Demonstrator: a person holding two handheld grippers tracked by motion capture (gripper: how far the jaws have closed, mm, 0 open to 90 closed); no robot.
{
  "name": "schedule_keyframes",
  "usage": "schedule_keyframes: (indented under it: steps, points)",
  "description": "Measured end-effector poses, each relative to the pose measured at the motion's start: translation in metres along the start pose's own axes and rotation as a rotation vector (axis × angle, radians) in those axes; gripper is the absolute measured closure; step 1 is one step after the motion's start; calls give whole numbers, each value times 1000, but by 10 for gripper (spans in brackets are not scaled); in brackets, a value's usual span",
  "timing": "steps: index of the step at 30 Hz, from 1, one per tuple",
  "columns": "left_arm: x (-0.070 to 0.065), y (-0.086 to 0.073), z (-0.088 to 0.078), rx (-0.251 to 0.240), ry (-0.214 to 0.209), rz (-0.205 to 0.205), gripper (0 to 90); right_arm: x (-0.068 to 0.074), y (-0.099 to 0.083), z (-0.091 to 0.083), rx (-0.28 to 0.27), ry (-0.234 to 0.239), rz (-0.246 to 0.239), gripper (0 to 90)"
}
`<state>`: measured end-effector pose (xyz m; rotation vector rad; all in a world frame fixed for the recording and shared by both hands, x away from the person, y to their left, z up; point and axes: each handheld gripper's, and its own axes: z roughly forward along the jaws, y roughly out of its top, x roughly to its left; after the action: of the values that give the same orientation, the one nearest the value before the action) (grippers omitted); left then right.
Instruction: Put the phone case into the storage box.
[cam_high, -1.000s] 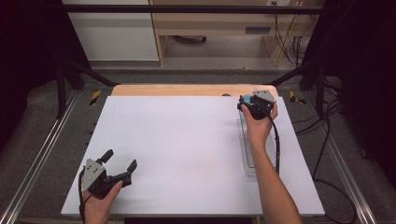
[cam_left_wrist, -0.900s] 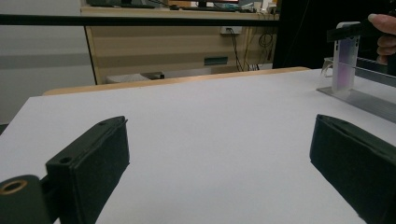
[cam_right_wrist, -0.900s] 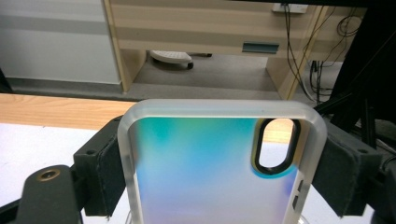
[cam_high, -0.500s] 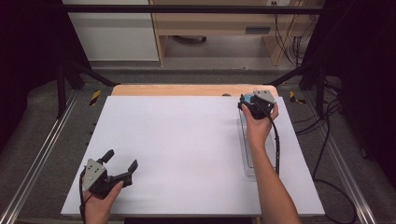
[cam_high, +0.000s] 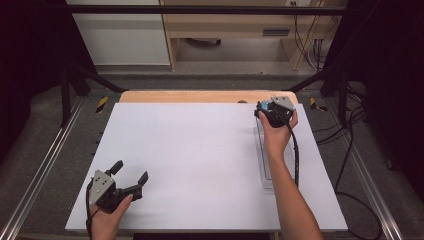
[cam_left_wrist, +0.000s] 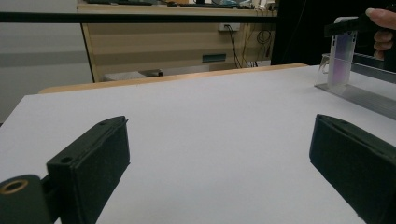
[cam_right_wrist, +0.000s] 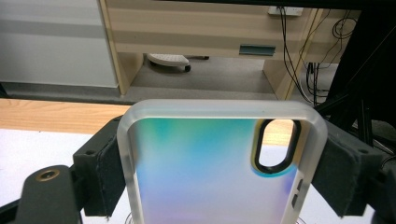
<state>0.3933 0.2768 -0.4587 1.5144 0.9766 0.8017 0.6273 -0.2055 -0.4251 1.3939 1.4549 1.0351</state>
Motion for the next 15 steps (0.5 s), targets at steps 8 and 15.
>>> schedule_keyframes:
  steps: [8,15]
  points:
    - [0,0,0,1,0,-3,49,0,0,0,3,-1,-5,166]
    - [0,0,0,3,0,-2,50,-1,0,0,7,-5,-12,162]
